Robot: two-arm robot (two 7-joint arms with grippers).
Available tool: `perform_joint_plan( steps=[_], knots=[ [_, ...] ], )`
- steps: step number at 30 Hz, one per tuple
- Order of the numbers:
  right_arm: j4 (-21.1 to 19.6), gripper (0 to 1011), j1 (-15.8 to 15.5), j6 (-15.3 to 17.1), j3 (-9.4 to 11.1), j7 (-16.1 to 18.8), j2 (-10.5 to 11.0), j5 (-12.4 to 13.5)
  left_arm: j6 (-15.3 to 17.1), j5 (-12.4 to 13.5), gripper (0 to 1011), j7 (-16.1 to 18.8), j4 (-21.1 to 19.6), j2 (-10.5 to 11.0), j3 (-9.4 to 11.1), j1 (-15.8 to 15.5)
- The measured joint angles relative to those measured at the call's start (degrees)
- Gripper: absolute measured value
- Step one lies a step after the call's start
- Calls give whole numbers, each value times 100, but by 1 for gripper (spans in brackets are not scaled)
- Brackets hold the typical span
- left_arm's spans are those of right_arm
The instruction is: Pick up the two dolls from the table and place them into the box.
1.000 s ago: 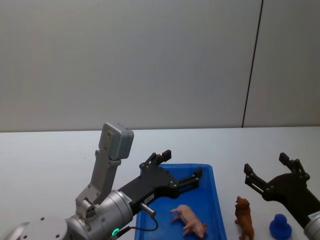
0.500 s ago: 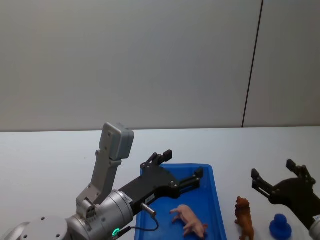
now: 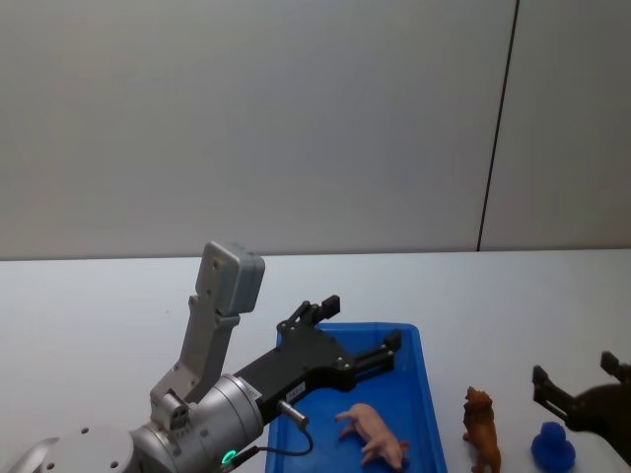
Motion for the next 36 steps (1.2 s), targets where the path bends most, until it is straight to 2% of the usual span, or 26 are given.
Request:
perform_joint_plan(
  steps=[7,16,25,34,36],
  knots=[
    [101,1001,-98,82,85,67,91,171,1,1,1001,-3,0,0,0,0],
    [366,1001,-146,35,143,503,163,381,1,1,1001,-3,0,0,0,0],
    [690,1001,-60,-97,118,921,137,421,1,1,1001,-3,0,0,0,0],
    [986,1001,51,-195,72,1117,77,378,1,0,1001,-3,0,1,0,0],
    [1066,964,86,-214,62,1149,58,357,1,0,1001,-3,0,1,0,0]
  ],
)
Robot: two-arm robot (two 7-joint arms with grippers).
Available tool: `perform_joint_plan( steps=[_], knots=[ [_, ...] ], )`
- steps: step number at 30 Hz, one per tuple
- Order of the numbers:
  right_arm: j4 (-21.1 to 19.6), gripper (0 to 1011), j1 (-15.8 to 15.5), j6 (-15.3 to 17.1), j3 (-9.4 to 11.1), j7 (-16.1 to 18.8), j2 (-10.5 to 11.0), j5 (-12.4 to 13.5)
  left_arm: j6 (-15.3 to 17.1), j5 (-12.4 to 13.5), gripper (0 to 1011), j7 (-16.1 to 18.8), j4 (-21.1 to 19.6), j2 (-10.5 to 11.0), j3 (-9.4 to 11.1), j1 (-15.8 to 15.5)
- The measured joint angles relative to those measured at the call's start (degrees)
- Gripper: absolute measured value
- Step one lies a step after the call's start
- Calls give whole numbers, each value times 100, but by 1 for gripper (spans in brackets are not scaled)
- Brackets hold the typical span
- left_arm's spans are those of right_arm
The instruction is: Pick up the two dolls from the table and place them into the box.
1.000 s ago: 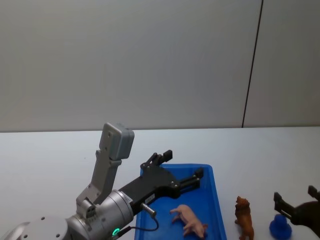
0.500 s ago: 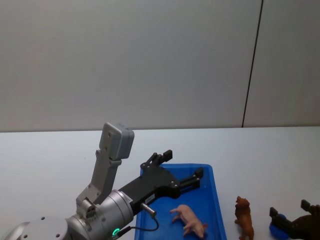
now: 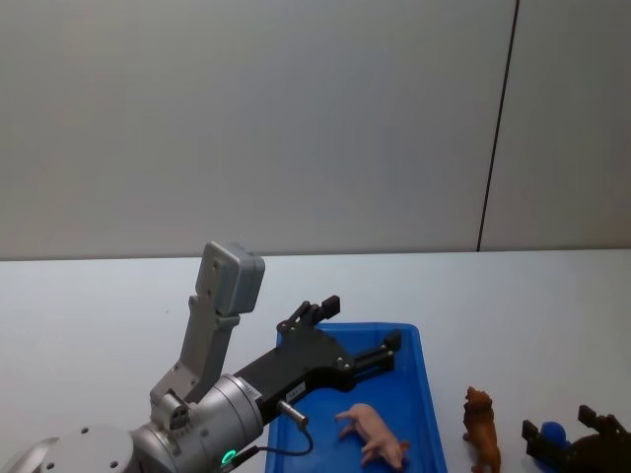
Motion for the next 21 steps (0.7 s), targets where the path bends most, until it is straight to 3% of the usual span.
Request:
perform_joint_plan(
  steps=[10,14,17,21],
  knots=[
    [284,729,153,-29,-48,65,-83,-128,0,0,1001,0,0,0,0,0],
    [356,559,203,-31,-64,71,-108,-190,0,0,1001,1,0,0,0,0],
    [425,518,254,-12,-84,83,-132,-252,0,0,1001,1,0,0,0,0],
    [472,358,298,18,-102,103,-154,-304,0,0,1002,1,0,0,0,0]
  ],
)
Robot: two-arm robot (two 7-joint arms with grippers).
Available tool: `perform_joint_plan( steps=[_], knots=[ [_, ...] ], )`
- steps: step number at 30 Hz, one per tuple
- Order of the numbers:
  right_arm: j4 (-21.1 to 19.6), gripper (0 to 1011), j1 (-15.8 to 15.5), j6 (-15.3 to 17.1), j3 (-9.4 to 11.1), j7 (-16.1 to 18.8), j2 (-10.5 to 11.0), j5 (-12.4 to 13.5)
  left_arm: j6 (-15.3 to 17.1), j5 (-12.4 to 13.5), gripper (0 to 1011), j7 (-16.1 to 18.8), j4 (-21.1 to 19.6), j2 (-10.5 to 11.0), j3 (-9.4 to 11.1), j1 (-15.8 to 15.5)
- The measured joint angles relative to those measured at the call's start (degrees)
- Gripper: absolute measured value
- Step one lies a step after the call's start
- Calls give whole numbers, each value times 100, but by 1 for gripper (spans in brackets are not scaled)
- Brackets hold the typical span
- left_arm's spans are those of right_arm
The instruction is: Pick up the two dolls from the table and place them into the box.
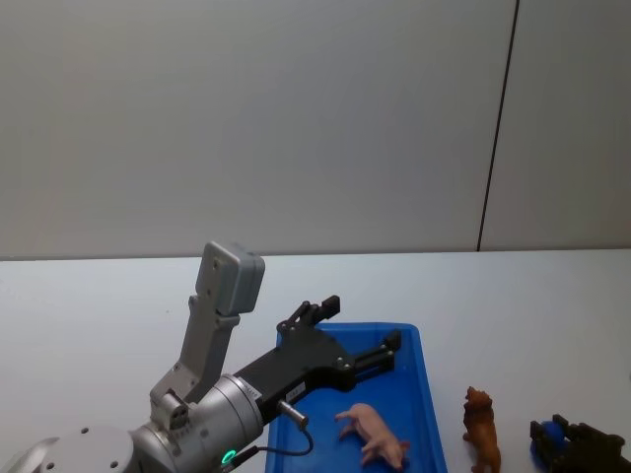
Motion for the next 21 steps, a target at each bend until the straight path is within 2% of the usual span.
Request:
perform_joint_plan(
  steps=[4,10,17,18,21],
  knots=[
    [53,275,61,41,-23,34,-31,-66,0,0,1001,0,0,0,0,0],
    [78,235,110,77,-42,63,-56,-112,0,0,1000,0,0,0,0,0],
    [32,196,136,86,-47,70,-69,-127,0,0,834,0,0,0,0,0],
    [14,191,136,82,-46,69,-68,-127,0,0,781,0,0,0,0,0],
    [-59,178,131,59,-36,52,-59,-127,0,0,730,0,0,0,0,0]
  ],
)
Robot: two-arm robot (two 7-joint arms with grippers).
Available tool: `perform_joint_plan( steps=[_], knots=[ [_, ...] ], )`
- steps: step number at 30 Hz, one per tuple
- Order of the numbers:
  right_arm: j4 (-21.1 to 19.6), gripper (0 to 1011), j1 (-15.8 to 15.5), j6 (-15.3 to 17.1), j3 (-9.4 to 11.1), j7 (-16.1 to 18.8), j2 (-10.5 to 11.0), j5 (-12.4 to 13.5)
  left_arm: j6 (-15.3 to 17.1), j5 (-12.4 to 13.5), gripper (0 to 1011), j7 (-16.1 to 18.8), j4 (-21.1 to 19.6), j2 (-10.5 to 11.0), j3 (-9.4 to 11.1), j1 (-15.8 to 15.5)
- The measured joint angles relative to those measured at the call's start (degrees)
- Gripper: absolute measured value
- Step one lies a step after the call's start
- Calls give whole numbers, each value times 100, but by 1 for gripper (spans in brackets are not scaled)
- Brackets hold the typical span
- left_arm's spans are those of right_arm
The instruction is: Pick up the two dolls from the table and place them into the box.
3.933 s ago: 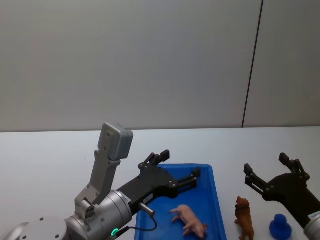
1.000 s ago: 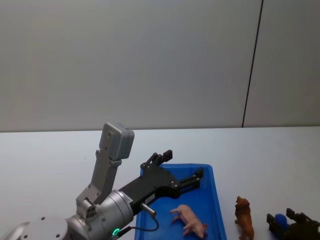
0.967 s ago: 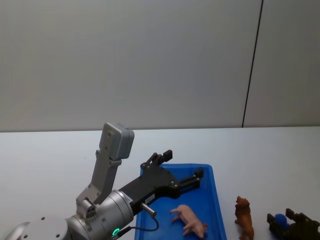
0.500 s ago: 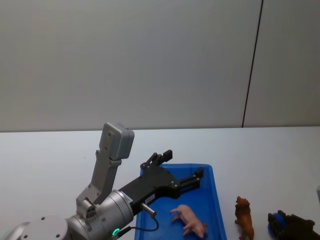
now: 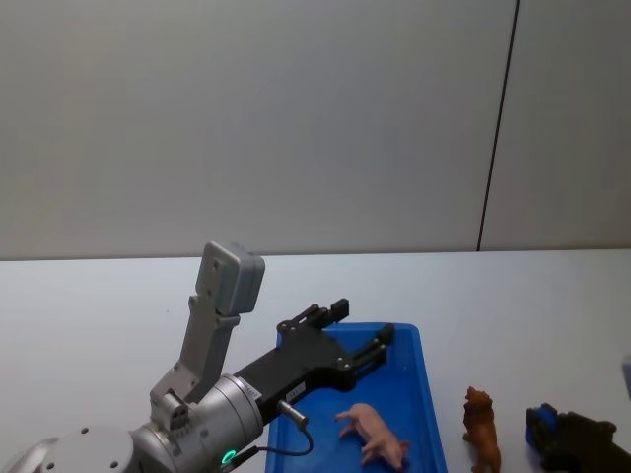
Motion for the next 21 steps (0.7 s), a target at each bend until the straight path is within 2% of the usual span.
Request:
perform_joint_plan(
  steps=[3,4,10,11,12,17,21],
  knots=[
    [-100,165,-16,-26,15,-25,16,0,0,0,603,0,0,0,0,0],
    [-134,161,-22,-32,21,-30,23,0,0,0,603,0,0,0,0,0],
    [-354,130,-62,-77,56,-83,61,6,0,0,781,0,0,0,0,0],
    [-376,124,-65,-80,59,-89,64,8,0,0,838,0,0,0,0,0],
    [-426,124,-74,-88,66,-101,72,12,0,0,838,0,0,0,0,0],
    [-535,93,-97,-105,84,-134,89,21,0,0,990,0,0,0,0,0],
    [-601,90,-111,-125,98,-158,99,26,0,0,1003,0,0,0,0,0]
  ],
)
